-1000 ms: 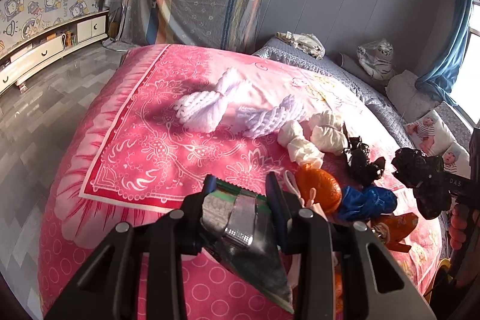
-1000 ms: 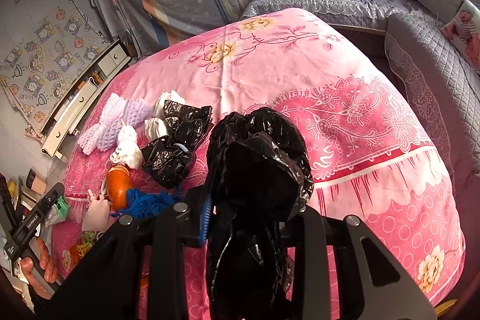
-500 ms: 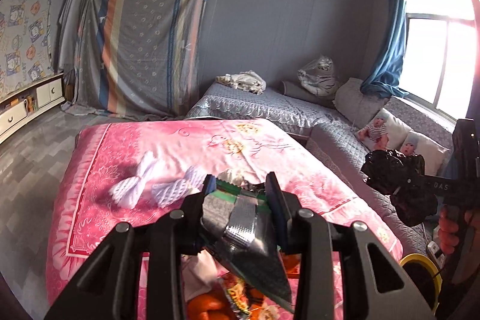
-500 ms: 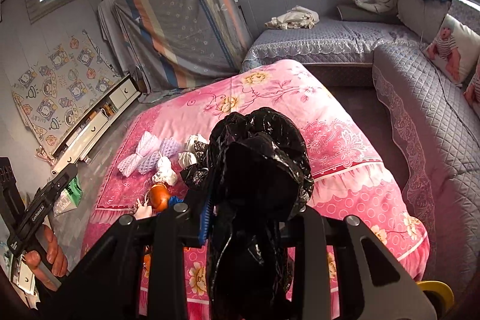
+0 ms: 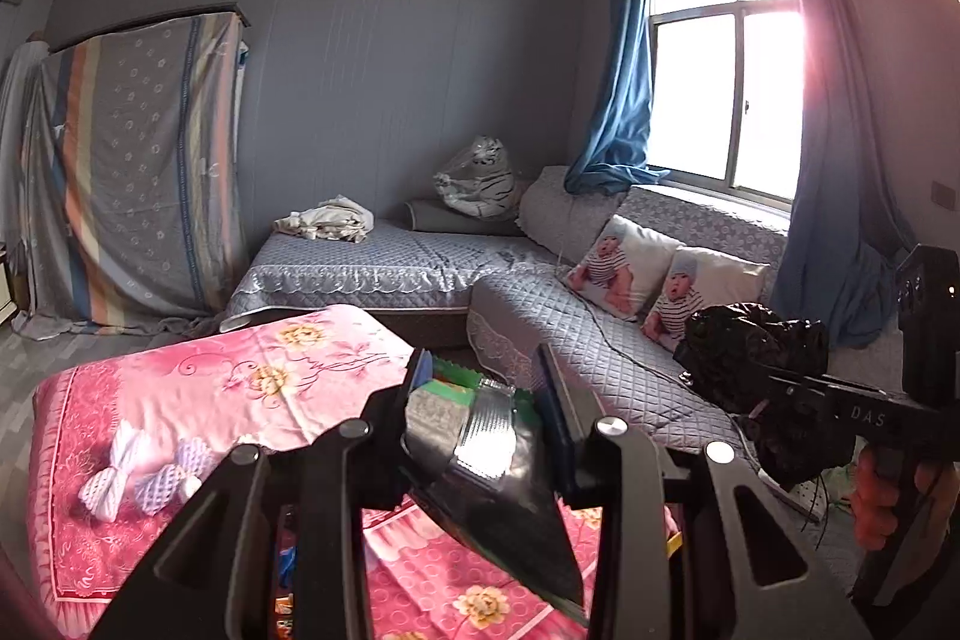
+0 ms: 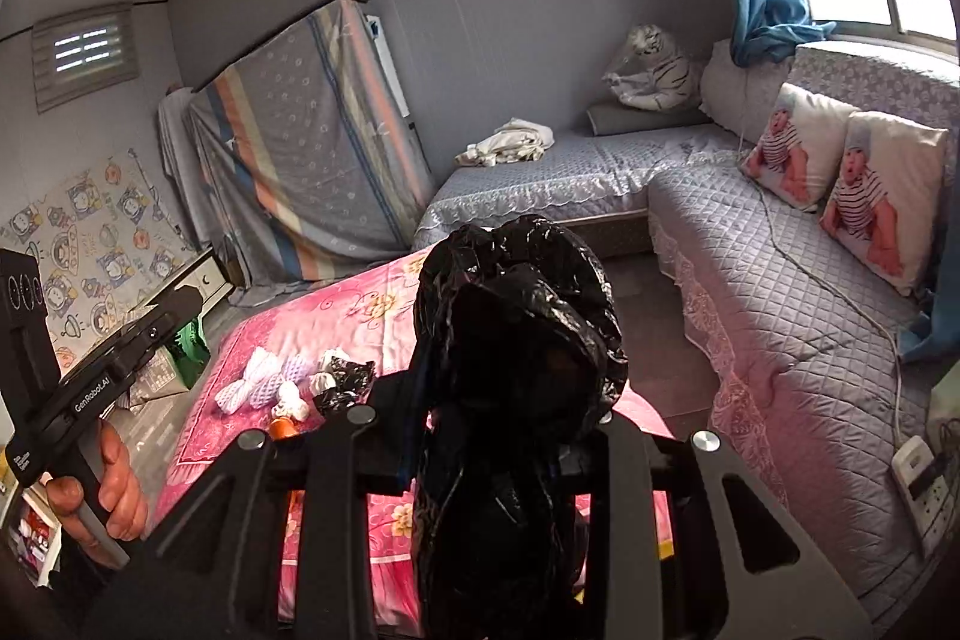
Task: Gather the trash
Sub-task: 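Carry the black bag and green wrapper to the yellow-rimmed bin and release both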
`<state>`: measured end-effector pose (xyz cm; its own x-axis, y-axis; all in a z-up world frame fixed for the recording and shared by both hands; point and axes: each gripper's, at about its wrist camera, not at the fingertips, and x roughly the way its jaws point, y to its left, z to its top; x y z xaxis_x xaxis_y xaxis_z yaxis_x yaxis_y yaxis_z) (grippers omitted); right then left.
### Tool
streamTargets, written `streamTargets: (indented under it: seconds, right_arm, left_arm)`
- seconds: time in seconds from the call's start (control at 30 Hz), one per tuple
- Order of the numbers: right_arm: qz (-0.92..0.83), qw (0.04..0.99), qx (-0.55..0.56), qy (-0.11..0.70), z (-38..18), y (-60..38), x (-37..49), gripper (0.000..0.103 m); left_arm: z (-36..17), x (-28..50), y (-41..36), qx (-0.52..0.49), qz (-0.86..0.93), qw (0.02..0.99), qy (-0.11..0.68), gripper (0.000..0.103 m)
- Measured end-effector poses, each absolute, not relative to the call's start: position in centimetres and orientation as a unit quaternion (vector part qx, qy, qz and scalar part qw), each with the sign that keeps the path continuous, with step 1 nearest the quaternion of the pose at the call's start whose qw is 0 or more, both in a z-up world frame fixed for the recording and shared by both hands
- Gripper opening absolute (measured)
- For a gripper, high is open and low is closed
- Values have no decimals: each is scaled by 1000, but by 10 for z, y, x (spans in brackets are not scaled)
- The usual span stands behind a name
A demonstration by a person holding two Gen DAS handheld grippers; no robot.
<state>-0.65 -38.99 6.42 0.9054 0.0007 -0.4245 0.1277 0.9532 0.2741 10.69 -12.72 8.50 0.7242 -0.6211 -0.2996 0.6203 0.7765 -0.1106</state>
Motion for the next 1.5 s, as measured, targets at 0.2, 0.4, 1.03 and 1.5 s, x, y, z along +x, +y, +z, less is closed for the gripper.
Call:
streamTargets:
  seconds: [0.2, 0.4, 1.03, 1.5]
  right_arm:
    - [-96, 965, 172, 175, 49, -426, -79, 28]
    - [-175, 944, 207, 186, 12, -456, -126, 29]
    - [-211, 880, 272, 327, -83, -490, -123, 30]
    - [-232, 871, 280, 329, -88, -496, -123, 60]
  left_arm:
    - [68, 97, -189, 0, -402, 898, 180, 33]
    - [32, 81, -254, 23, -458, 864, 209, 33]
    - [-78, 56, -327, 108, -507, 786, 337, 33]
    - [-87, 56, -330, 101, -498, 785, 354, 62]
